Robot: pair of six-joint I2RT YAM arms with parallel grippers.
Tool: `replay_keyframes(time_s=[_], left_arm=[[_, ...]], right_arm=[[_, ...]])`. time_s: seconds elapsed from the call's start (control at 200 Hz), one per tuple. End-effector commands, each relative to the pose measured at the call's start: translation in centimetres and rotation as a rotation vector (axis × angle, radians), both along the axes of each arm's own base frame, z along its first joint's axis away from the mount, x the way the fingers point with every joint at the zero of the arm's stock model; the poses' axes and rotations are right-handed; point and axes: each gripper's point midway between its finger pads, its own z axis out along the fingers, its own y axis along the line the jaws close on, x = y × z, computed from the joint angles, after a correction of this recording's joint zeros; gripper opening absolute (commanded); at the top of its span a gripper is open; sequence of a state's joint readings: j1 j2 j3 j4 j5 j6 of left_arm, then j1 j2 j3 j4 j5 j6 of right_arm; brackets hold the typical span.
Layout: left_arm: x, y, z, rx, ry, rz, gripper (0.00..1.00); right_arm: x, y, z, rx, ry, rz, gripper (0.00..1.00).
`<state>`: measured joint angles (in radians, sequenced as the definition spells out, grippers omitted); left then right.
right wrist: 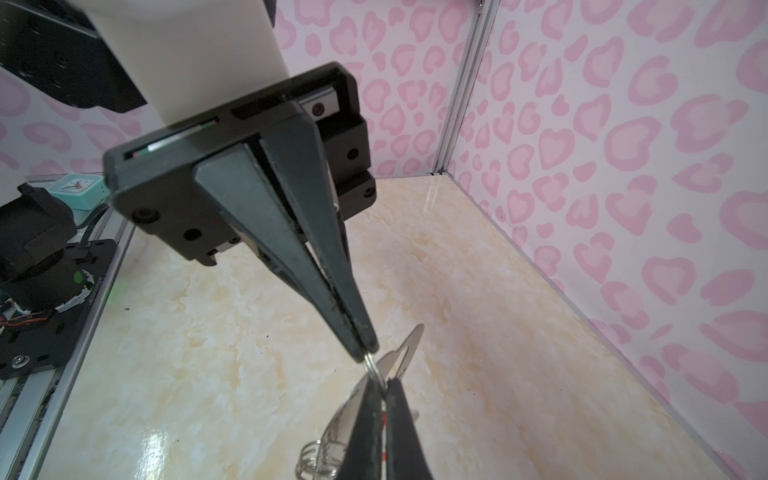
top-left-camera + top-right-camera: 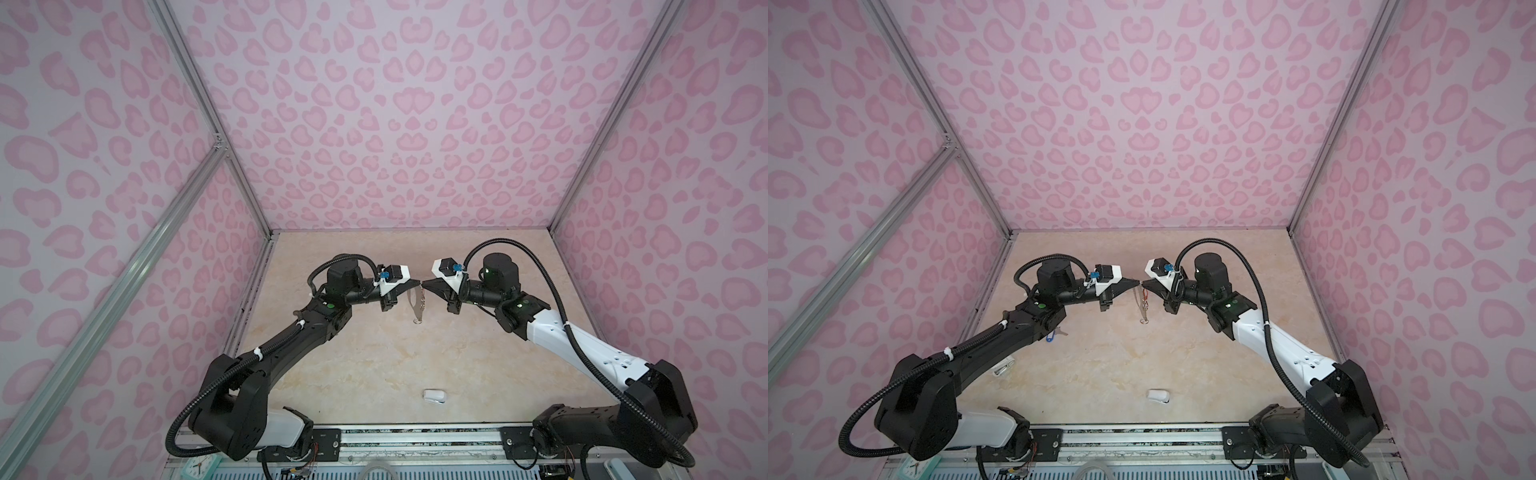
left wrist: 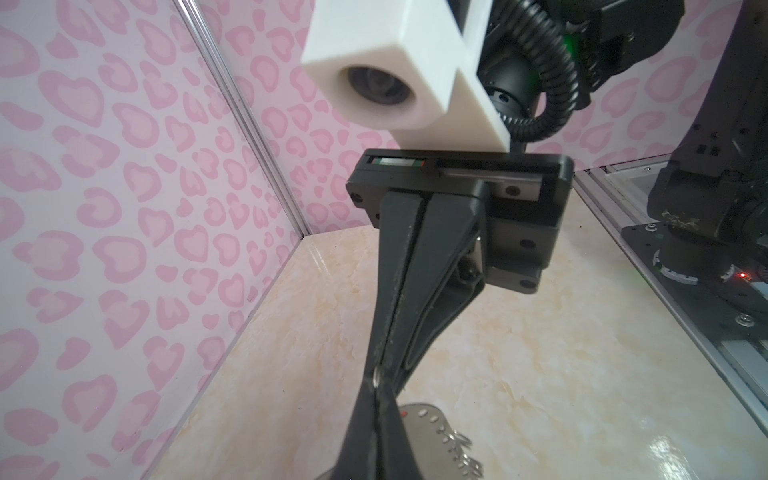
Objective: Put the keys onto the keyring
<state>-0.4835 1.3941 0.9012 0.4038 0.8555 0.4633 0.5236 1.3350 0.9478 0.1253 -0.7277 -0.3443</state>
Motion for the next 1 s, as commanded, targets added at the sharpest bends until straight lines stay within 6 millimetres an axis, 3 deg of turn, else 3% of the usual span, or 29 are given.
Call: replay_keyframes(time_s=[0.0, 0.105, 0.19, 0.625, 0.995], left_arm=[[-0.3, 0.0, -0.1, 0.022, -0.022, -0.017, 0.06], [0.1, 0.3, -0.7, 0.07, -0.039, 0.011, 0.25], [0.4, 0.7, -0.8, 0.12, -0.078, 0.04, 0.31], [0.1, 0.9, -3.1, 0.384, -0.199, 0.062, 0.3], [-1.0, -0.4, -3.3, 0.425, -0.237, 0.017, 0.26]], right_arm=[[-0.1, 0.1, 0.0, -0.004, 0.007, 0.011, 0.0], [-0.4, 0.1, -0.4, -0.029, 0.033, 0.027, 0.0], [-0.6, -0.1, -1.2, -0.079, 0.071, 0.04, 0.0], [-1.9, -0.7, -3.0, -0.2, 0.156, 0.074, 0.0], [-2.8, -0.5, -3.4, -0.229, 0.181, 0.106, 0.0]])
